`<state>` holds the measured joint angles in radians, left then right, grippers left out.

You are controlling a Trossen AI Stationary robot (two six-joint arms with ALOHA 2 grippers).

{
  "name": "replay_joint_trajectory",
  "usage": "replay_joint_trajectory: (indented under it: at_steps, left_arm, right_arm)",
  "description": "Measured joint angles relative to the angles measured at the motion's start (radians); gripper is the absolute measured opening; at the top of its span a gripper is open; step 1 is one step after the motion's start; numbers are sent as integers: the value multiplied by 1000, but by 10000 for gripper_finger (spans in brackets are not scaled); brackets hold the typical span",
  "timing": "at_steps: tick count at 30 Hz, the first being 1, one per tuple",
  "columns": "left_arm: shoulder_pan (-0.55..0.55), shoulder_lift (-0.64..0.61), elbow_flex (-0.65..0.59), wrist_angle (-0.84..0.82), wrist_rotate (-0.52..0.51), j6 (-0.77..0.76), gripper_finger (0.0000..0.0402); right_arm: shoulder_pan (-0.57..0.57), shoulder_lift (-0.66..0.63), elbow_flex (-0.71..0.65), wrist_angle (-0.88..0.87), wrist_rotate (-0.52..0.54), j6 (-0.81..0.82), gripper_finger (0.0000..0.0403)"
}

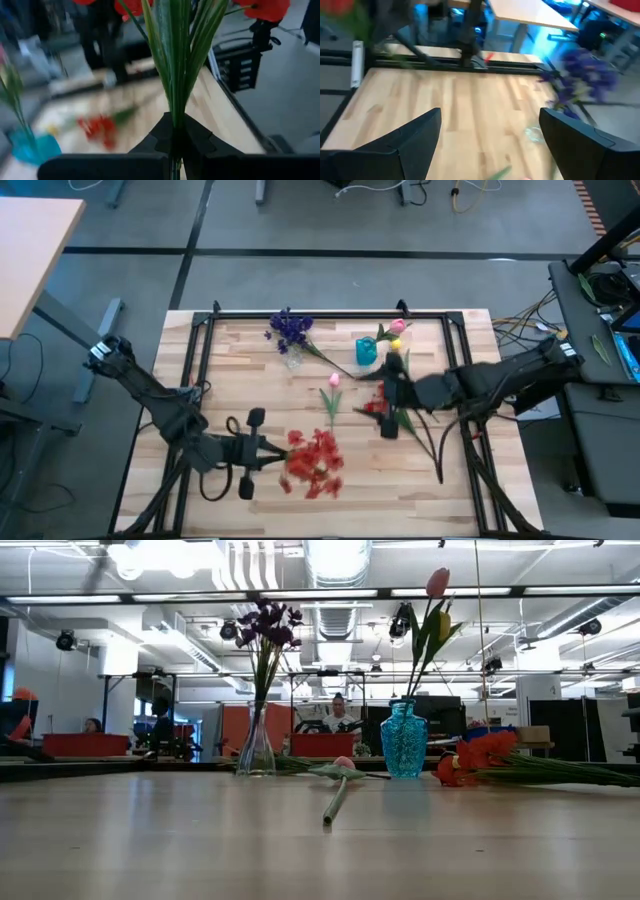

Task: Sort flowers into vase by color
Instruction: Put the bottom red flowers into the transparent vase

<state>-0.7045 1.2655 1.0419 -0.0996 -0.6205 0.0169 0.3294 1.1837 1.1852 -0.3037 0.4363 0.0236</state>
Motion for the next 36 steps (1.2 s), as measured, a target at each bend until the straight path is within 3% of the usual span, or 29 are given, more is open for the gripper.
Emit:
replay_joint_trajectory:
  at_steps: [4, 11, 17, 23, 27, 35, 36]
  left_arm:
    - [58, -8, -80, 230, 10, 192, 0]
    - [194, 27, -205, 522, 59, 237, 0]
    - [250, 75, -257, 722, 100, 237, 0]
    - [264, 118, -263, 751, 99, 247, 0]
    - [264, 108, -276, 751, 91, 206, 13]
    - [309, -47, -396, 739, 133, 189, 123]
    - [322, -80, -418, 724, 132, 188, 140]
  right_arm:
    - [36, 28, -135, 313, -10, -51, 326]
    - [37, 163, -224, 764, -129, -152, 327]
    - [6, 296, -144, 861, -127, -191, 325]
    - [-24, 392, -39, 857, -130, -222, 316]
    - [-34, 405, -21, 863, -130, -234, 259]
    - [-90, 379, -27, 828, -216, -207, 35]
    - [-104, 374, -25, 811, -222, -197, 25]
